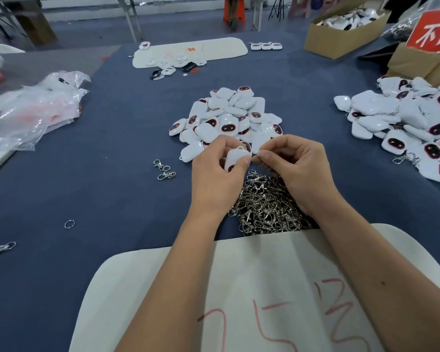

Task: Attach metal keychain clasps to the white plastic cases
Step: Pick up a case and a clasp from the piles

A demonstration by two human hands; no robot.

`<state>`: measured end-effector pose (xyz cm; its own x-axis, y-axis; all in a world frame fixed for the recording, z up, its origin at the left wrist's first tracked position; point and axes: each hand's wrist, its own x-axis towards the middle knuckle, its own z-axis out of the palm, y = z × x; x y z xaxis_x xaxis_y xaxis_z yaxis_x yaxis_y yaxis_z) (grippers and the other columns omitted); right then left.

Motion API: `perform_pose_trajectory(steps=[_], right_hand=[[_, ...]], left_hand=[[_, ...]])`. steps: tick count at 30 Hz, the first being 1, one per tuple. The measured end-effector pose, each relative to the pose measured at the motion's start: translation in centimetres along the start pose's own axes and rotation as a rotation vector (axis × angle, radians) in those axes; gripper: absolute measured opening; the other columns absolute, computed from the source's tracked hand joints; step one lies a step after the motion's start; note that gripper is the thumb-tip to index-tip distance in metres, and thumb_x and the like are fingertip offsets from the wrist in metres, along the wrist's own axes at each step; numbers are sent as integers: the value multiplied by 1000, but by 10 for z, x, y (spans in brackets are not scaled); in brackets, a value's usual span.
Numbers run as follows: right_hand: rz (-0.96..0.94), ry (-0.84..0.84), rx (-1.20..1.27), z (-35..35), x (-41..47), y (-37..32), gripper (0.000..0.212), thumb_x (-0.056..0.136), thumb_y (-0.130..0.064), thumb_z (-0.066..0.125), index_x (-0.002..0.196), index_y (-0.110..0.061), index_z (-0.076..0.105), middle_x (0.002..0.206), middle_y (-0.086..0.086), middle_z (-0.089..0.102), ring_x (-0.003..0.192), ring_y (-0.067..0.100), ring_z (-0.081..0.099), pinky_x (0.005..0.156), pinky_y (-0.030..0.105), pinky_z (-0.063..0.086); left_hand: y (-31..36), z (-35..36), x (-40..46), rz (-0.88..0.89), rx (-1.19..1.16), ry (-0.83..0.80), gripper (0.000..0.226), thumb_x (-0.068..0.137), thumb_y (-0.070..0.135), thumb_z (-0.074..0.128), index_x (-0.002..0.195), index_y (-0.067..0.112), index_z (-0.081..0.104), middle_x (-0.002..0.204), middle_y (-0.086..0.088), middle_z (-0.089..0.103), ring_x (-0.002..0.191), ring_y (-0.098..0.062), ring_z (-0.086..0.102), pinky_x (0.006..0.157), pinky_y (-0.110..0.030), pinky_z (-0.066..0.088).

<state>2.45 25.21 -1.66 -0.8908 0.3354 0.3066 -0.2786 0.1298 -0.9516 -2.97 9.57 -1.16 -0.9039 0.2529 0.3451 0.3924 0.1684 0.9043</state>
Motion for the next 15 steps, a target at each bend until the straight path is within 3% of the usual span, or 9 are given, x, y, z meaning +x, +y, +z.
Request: perform_pose_trajectory(steps=[2,5,8,12,15], right_hand=[[-7,-15,-31,-1,1,1,7,92,-8,76,89,-14,75,84,5,78,75,14,70,70,22,55],[-17,-5,-113,0,2,1,10,93,-11,74,87,-19,74,78,0,72,71,9,62,66,24,53],[-9,7,-96,0,3,1,13,95,-9,72,87,-19,74,77,3,70,68,9,57,61,23,50],[5,3,-70,1,2,1,8,94,-6,73,91,-13,77,76,-2,72,65,8,58,62,20,49],[3,5,-18,1,1,0,11,92,-5,76,90,-16,78,78,5,76,70,11,66,63,20,52]], left_hand=[[1,1,-2,18,7,-13,21,85,17,77,86,31,63,81,14,68,71,-5,60,64,-12,42],[2,1,-2,16,18,-16,21,86,19,78,86,33,63,82,15,68,75,-6,61,67,-15,44],[2,1,-1,-21,-13,-6,16,91,16,71,88,29,64,83,15,69,77,-9,65,71,-29,55],[4,0,-2,-107,-158,-13,9,94,7,59,91,15,59,74,3,68,61,-16,67,57,-36,59],[6,-1,-2,-91,-116,-58,21,90,0,61,84,19,66,83,5,70,60,-19,65,55,-41,56]])
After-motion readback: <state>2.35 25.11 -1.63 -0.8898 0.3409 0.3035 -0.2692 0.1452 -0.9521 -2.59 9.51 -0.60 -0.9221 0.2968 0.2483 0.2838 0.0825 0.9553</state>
